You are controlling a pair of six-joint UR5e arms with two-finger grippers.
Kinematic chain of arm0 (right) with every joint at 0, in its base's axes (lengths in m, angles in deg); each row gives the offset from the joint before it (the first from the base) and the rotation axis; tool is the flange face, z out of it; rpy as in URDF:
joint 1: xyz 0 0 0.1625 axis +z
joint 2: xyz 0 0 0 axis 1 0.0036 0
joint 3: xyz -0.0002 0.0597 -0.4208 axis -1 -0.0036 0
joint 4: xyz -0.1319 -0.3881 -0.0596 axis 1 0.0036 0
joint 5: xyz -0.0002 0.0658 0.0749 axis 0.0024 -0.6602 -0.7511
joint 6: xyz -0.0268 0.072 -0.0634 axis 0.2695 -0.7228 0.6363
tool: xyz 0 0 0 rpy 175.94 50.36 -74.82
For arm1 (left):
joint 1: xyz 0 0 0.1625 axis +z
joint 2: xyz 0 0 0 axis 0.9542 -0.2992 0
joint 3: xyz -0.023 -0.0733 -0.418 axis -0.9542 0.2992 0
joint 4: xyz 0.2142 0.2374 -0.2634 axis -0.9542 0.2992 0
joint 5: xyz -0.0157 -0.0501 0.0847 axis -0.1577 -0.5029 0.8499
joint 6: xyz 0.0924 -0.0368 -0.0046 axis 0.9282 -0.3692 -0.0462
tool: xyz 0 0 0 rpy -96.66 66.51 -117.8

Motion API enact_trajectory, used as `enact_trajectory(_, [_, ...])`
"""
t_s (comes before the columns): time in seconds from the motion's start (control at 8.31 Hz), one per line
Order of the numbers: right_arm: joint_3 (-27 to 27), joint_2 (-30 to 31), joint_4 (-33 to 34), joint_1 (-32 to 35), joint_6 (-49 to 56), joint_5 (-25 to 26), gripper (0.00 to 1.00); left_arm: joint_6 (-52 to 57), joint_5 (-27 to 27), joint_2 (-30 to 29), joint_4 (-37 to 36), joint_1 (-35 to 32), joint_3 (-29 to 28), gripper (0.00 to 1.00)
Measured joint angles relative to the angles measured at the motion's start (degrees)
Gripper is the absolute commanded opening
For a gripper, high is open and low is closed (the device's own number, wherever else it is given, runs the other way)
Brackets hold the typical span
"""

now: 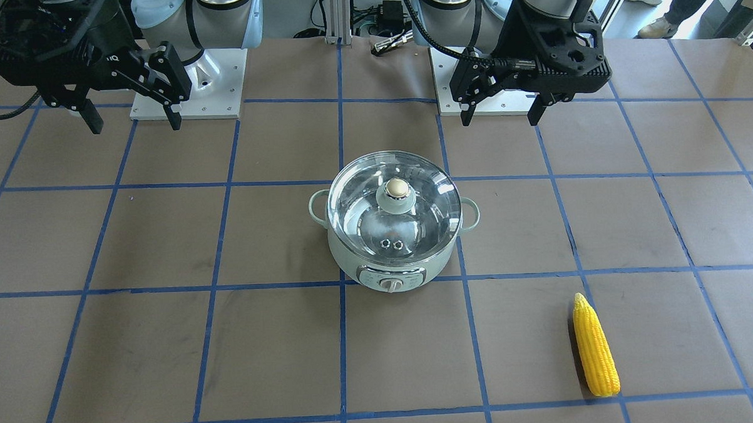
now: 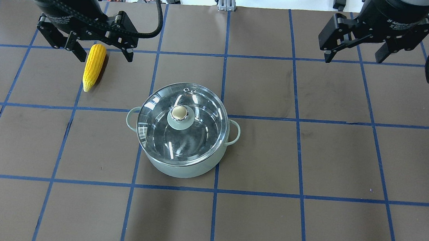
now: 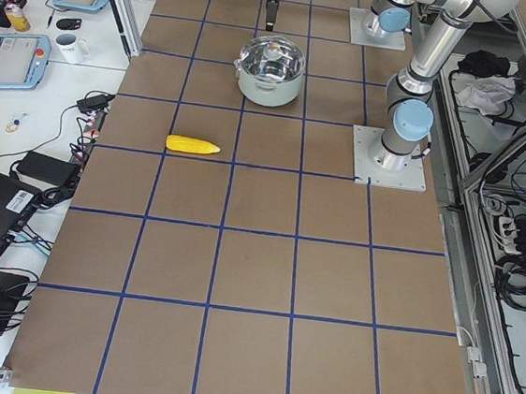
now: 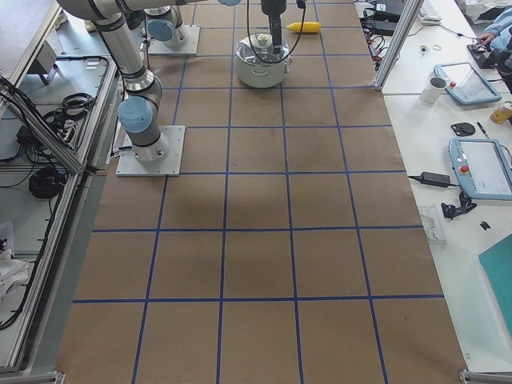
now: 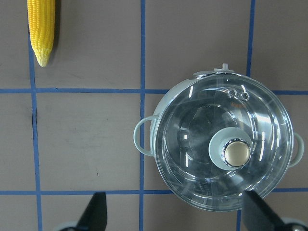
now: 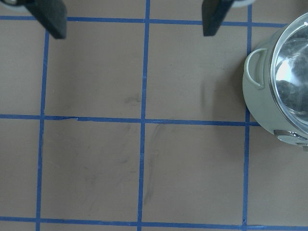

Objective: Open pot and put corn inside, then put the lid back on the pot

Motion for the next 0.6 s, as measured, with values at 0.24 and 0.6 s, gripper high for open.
enact_trajectory(0.24, [0.4, 0.0, 0.0, 0.1, 0.0, -0.2, 1.0, 0.0, 0.0, 0.0, 0.1, 0.0, 0.0, 1.0])
enact_trajectory(0.6, [1.1, 0.3, 0.0, 0.1, 0.2, -0.2, 1.0, 0.0, 0.0, -0.1, 0.5, 0.1, 0.2, 1.0])
